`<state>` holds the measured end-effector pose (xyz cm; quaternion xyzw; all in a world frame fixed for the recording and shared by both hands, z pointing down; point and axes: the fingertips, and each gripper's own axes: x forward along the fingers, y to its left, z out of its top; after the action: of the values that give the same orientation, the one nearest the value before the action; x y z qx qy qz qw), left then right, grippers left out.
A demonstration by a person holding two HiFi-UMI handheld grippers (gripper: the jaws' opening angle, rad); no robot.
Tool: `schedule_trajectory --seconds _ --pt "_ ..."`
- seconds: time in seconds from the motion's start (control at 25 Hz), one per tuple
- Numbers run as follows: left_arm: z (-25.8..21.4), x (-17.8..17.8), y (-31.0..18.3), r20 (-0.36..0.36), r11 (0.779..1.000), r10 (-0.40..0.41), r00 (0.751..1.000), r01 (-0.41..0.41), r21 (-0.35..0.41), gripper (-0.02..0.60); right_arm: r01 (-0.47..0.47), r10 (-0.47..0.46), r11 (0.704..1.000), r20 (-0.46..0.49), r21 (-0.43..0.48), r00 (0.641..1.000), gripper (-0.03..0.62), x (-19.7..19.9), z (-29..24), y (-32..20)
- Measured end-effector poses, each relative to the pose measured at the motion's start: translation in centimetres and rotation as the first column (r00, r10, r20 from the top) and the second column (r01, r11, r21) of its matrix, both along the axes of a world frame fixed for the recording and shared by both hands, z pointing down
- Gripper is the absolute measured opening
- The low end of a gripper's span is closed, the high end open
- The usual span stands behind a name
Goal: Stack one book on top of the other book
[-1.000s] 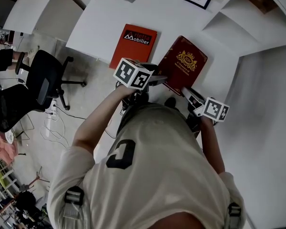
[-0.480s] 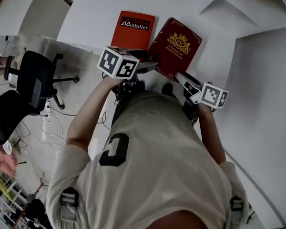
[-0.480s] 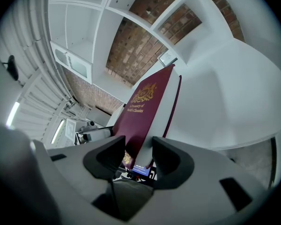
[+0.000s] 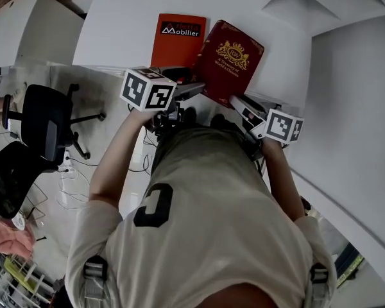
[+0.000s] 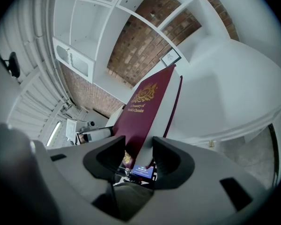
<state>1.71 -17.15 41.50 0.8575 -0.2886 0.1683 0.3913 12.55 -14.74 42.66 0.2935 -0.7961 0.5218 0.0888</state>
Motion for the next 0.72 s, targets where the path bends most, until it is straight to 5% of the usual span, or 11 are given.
schedule_trajectory --seconds 0.72 --pt "-0.3 -0.2 4.4 0.027 0.996 -0.093 0.995 0.093 0.007 0.281 0.026 -0.031 0.998 0.084 0.053 0.996 0.167 0.2 -0.4 3.1"
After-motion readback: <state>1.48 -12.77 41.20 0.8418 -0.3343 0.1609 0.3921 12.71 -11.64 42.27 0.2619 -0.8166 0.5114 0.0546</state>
